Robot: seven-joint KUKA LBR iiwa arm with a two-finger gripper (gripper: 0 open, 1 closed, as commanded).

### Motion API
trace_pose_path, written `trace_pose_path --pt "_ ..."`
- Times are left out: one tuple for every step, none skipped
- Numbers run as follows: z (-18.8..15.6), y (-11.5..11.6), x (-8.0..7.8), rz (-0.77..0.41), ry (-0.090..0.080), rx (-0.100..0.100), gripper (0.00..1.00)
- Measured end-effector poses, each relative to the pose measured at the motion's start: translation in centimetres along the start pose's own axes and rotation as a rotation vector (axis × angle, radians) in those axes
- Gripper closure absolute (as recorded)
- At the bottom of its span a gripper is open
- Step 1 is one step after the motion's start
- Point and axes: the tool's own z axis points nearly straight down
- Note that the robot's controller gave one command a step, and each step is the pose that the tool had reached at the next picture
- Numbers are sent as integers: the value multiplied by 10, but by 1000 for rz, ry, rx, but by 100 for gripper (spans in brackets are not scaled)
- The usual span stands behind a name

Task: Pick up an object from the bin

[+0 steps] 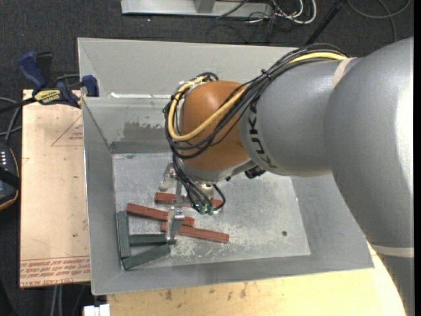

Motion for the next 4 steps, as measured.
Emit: trace_pose_path --pt "-4 -1 -2 3 -7 -1 0" --pt "53 6 -14 -75 -50 -13 100" --pt "53 6 -14 -75 -50 -13 100" --pt "-131 -2 -11 -33 -18 -3 100"
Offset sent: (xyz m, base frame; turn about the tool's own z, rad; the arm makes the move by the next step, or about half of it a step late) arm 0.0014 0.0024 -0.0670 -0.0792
